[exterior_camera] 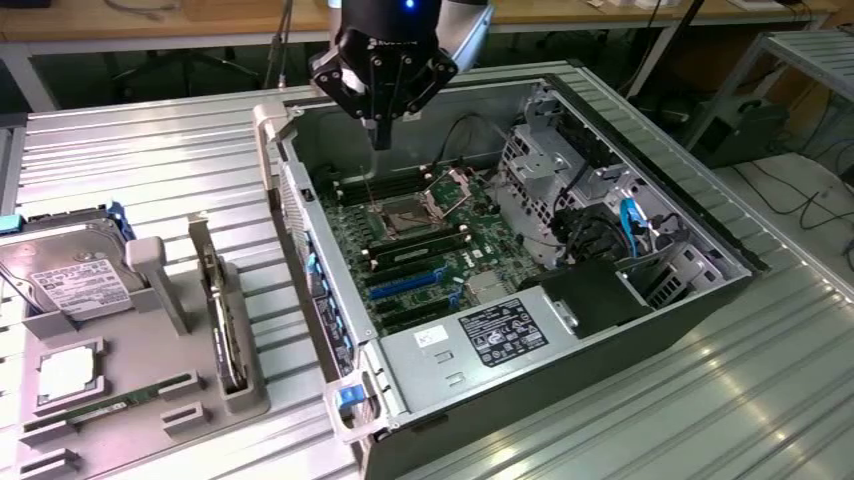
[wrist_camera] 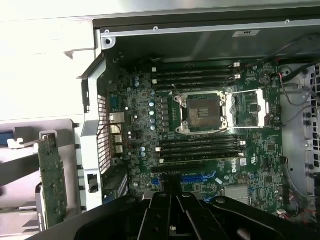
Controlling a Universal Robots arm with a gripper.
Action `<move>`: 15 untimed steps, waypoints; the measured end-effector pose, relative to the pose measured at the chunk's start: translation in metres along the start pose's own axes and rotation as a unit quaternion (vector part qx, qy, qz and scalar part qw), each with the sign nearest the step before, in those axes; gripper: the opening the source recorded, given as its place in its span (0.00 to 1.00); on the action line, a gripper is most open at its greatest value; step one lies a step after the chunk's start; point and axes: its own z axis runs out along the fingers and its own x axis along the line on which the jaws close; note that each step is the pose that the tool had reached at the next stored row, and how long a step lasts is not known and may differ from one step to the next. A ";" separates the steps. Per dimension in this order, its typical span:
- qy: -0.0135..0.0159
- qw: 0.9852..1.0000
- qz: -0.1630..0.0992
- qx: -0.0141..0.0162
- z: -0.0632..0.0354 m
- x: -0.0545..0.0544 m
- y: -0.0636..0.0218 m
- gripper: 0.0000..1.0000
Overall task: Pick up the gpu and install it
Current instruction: 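Reach for the gpu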
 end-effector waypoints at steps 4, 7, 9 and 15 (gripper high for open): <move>0.000 1.000 0.000 0.000 -0.0003 0.007 -0.0008 0.11; 0.000 1.000 0.000 0.000 -0.0004 0.012 -0.0014 0.11; 0.000 1.000 0.000 0.000 -0.0005 0.014 -0.0017 0.11; 0.000 1.000 0.000 0.000 -0.0007 0.022 -0.0027 0.11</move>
